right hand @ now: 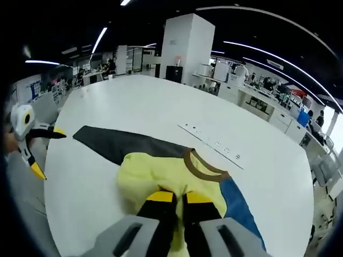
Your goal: Fold the garment on the visible template until the final outline fits inside the template.
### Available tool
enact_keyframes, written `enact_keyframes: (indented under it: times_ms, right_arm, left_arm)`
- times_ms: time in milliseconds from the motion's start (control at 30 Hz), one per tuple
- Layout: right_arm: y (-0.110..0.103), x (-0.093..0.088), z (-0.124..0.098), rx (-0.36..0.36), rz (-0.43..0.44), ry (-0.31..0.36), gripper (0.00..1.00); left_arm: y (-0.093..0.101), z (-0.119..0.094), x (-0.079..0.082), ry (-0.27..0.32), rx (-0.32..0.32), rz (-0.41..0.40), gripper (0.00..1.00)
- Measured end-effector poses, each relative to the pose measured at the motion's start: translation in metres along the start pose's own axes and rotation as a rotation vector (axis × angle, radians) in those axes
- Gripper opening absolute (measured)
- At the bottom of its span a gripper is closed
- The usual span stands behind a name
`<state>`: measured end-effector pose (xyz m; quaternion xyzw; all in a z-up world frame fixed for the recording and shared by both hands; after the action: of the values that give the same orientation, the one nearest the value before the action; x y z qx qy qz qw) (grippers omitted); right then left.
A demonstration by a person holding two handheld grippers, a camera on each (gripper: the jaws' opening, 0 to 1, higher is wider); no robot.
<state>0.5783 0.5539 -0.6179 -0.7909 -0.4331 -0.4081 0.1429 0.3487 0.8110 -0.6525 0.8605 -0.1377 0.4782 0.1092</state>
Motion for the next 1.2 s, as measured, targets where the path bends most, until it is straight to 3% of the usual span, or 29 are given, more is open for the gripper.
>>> enact_keyframes:
  times_ms: [267, 700, 1033, 1200]
  right_arm:
    - [0.020, 0.002, 0.031, 0.000, 0.088, -0.017, 0.01]
    - [0.039, -0.024, 0.081, -0.009, 0.207, -0.114, 0.01]
    - [0.041, -0.044, 0.097, -0.010, 0.228, -0.206, 0.01]
    - [0.040, -0.046, 0.098, -0.007, 0.234, -0.210, 0.01]
  left_arm:
    - [0.002, 0.012, 0.001, -0.004, -0.016, 0.011, 0.80]
    - [0.009, 0.037, 0.005, -0.007, -0.050, 0.000, 0.76]
    - [0.016, 0.047, 0.008, -0.002, -0.070, -0.009, 0.73]
    - [0.021, 0.050, 0.011, 0.007, -0.079, -0.014, 0.72]
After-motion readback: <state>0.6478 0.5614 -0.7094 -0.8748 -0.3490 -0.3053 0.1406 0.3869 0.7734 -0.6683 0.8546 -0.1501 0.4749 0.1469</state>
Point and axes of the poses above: the point that each gripper's makers call its tool centre point, and the gripper's own axes: z roughly forward along the fingers, y roughly to its right, x roughly out of its top, the point moved 7 cm from there along -z, roughly backward along the fingers, and after that the axes turned 4 degrees about -z, right-handed, at the moved point
